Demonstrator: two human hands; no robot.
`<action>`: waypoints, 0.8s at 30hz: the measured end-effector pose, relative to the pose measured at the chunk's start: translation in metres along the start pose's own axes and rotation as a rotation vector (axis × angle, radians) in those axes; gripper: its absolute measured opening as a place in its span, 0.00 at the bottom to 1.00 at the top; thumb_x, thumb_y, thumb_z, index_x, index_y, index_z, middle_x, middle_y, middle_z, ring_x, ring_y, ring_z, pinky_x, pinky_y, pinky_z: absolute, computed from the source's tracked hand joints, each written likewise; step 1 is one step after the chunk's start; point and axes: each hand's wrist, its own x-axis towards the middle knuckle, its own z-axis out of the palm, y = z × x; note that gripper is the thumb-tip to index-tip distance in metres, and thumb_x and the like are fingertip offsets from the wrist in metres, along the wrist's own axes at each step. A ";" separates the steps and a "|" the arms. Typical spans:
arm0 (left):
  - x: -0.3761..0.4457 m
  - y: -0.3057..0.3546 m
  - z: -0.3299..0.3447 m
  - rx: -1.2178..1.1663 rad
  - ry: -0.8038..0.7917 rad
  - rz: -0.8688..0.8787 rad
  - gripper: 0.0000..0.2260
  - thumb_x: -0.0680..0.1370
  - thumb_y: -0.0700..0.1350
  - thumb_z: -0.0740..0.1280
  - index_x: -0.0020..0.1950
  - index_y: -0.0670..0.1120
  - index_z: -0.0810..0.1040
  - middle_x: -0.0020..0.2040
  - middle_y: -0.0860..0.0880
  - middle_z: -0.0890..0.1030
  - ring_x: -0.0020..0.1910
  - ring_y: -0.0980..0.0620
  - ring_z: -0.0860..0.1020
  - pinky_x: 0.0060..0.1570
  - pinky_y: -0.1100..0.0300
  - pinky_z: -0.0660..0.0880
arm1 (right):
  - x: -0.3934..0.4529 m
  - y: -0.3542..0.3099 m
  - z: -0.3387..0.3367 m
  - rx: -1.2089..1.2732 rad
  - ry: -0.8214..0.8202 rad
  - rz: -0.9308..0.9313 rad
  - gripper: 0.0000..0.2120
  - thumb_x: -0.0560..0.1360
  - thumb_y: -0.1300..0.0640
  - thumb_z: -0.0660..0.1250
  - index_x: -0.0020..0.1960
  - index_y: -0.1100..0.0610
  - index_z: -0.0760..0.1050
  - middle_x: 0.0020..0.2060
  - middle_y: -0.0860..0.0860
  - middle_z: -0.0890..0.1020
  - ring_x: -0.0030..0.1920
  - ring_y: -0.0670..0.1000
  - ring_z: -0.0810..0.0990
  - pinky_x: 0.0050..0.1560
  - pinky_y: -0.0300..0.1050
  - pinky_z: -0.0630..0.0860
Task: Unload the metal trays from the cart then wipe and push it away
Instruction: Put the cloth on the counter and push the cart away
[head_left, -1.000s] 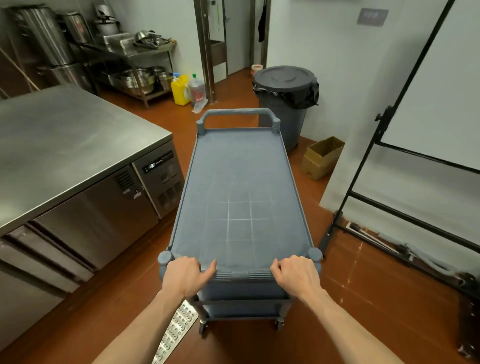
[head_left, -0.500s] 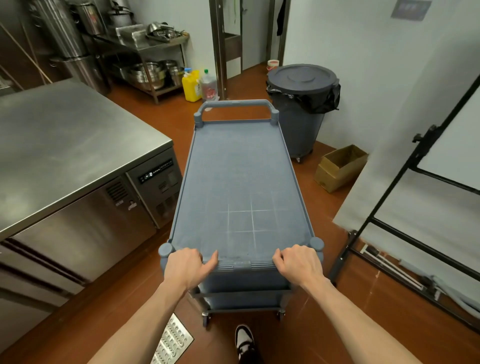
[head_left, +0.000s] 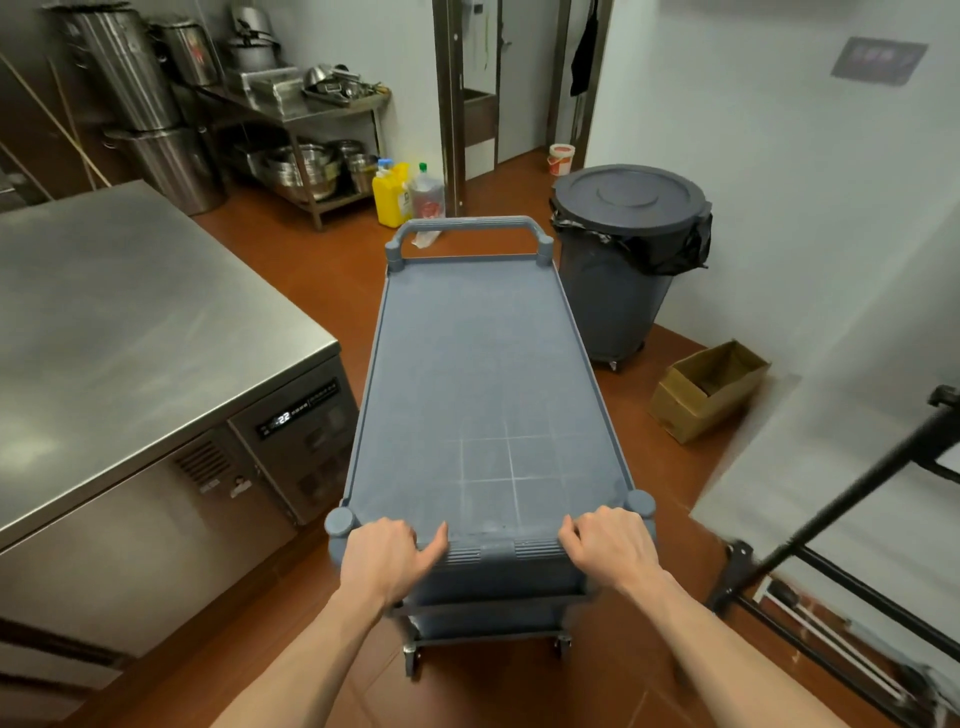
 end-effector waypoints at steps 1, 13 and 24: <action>0.014 0.000 -0.001 0.003 -0.006 0.001 0.35 0.81 0.71 0.49 0.28 0.46 0.74 0.26 0.52 0.74 0.26 0.55 0.75 0.29 0.61 0.69 | 0.015 0.003 -0.002 -0.011 0.004 0.000 0.27 0.84 0.44 0.53 0.36 0.55 0.80 0.37 0.53 0.85 0.38 0.56 0.84 0.36 0.46 0.71; 0.164 0.001 -0.020 0.007 -0.002 -0.058 0.35 0.81 0.71 0.49 0.29 0.47 0.73 0.27 0.52 0.74 0.27 0.56 0.72 0.32 0.58 0.73 | 0.186 0.027 -0.015 -0.065 0.000 -0.054 0.27 0.84 0.44 0.53 0.40 0.57 0.83 0.38 0.54 0.86 0.39 0.54 0.85 0.33 0.45 0.65; 0.301 0.002 -0.040 0.044 0.036 -0.171 0.36 0.79 0.72 0.47 0.27 0.45 0.67 0.26 0.50 0.72 0.29 0.52 0.72 0.30 0.57 0.63 | 0.353 0.052 -0.025 0.025 -0.001 -0.181 0.27 0.82 0.44 0.51 0.35 0.55 0.79 0.32 0.51 0.83 0.34 0.53 0.83 0.39 0.49 0.82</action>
